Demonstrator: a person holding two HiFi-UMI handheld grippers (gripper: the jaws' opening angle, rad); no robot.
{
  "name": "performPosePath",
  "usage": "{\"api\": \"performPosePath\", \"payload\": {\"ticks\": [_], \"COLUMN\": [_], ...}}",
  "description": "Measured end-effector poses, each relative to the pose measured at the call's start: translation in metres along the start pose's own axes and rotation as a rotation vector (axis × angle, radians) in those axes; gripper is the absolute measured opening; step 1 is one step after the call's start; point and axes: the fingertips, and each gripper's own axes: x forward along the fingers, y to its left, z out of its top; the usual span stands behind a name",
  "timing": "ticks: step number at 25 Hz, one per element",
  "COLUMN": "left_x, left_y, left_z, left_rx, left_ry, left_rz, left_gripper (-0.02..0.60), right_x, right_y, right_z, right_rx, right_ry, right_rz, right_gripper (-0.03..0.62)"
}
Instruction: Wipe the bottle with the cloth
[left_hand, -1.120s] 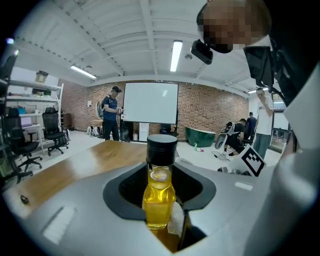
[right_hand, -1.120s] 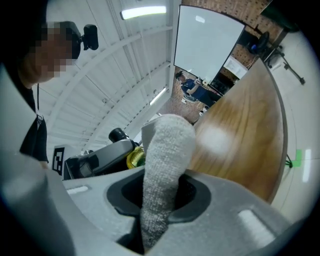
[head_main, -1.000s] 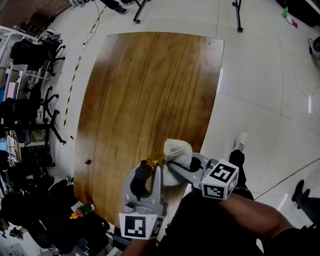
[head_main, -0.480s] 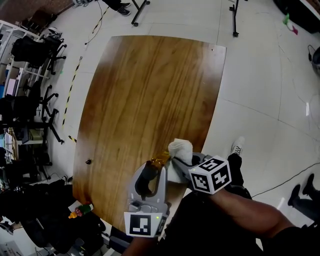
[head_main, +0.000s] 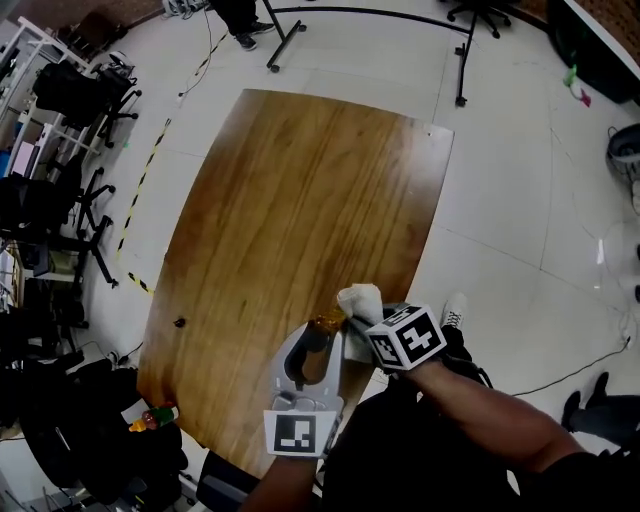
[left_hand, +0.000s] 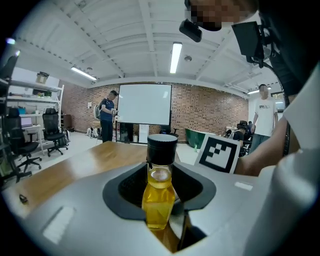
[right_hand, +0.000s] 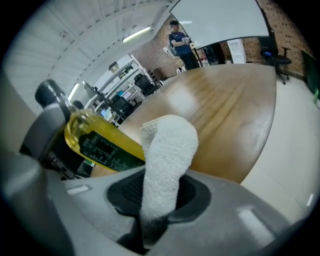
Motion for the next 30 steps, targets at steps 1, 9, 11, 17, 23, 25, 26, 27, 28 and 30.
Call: {"api": "performPosePath", "payload": {"ticks": [1, 9, 11, 17, 23, 25, 26, 27, 28, 30], "left_x": [0.0, -0.002, -0.005, -0.004, -0.001, -0.001, -0.001, -0.002, -0.002, -0.002], "left_y": [-0.003, -0.013, -0.015, -0.015, -0.009, -0.01, -0.012, -0.013, -0.013, -0.014], "left_z": [0.001, 0.002, -0.002, -0.005, -0.002, 0.001, 0.004, 0.008, 0.012, 0.02], "left_rx": [0.003, 0.009, 0.04, 0.082, 0.066, 0.058, 0.052, 0.046, 0.042, 0.04], "left_ry": [-0.006, -0.008, 0.015, 0.041, -0.033, -0.048, -0.055, -0.06, -0.065, -0.075], "left_rz": [-0.004, -0.018, -0.044, -0.078, -0.059, -0.051, -0.046, -0.042, -0.039, -0.037], "left_gripper": [0.16, 0.156, 0.156, 0.156, 0.156, 0.156, 0.156, 0.158, 0.157, 0.158], "right_x": [-0.01, -0.093, -0.1, -0.08, -0.047, -0.045, -0.044, -0.043, -0.041, -0.035], "right_y": [-0.003, 0.005, 0.016, 0.066, 0.073, 0.07, 0.068, 0.066, 0.063, 0.059], "right_z": [0.004, 0.07, 0.084, 0.111, 0.097, 0.096, 0.095, 0.094, 0.093, 0.091], "right_rx": [0.01, 0.036, 0.05, -0.065, -0.157, -0.165, -0.17, -0.175, -0.182, -0.214], "right_ry": [-0.022, -0.257, -0.253, -0.08, 0.071, 0.083, 0.094, 0.108, 0.122, 0.145], "right_rz": [0.022, 0.526, 0.692, 0.941, 0.939, 0.923, 0.908, 0.891, 0.871, 0.826], "right_gripper": [0.072, 0.072, 0.072, 0.072, 0.072, 0.072, 0.072, 0.071, 0.071, 0.071]}}
